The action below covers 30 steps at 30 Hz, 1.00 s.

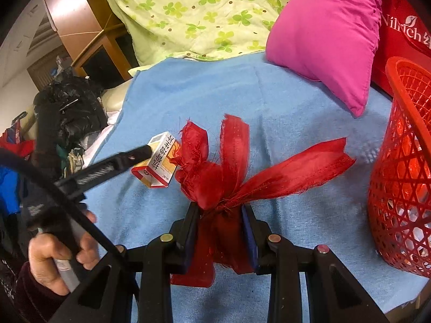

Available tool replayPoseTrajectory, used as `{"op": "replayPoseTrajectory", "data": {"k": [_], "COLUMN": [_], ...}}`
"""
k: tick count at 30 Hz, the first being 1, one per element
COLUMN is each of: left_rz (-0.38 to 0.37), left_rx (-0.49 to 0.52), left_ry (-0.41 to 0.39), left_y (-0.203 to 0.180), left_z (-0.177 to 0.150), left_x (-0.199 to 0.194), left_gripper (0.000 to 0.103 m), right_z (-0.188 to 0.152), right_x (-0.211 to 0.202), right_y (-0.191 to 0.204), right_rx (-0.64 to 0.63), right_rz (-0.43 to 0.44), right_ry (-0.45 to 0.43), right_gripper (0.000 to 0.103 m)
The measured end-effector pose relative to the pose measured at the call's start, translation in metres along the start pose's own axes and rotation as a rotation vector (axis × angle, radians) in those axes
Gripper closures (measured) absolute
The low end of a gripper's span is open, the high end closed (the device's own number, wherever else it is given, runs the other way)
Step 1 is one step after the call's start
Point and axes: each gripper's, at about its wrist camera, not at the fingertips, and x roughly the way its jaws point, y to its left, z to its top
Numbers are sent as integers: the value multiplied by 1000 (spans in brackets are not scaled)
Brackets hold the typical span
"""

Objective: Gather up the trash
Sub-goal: 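Grasp the white-and-orange medicine box with the left tool while the right tool holds the bow, then carry the medicine box and ribbon bow with both tools over the red basket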

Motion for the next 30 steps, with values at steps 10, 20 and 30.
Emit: {"op": "replayPoseTrajectory", "data": {"k": [10,20,30], "left_rz": [-9,91,150], "left_rx": [1,127,190], "left_ry": [5,-136,-190], "left_y": [1,-24,-45], "left_z": [-4,-14,-44], "left_x": [7,-60,-108], "left_gripper": [55,55,55], "right_z": [1,1,-1], "right_x": [1,-20,-53], "right_y": [0,4,-4], "right_rx": [-20,-34,-40], "right_rz": [1,21,64], "right_ry": [1,-62,-147], "right_gripper": [70,70,70]}}
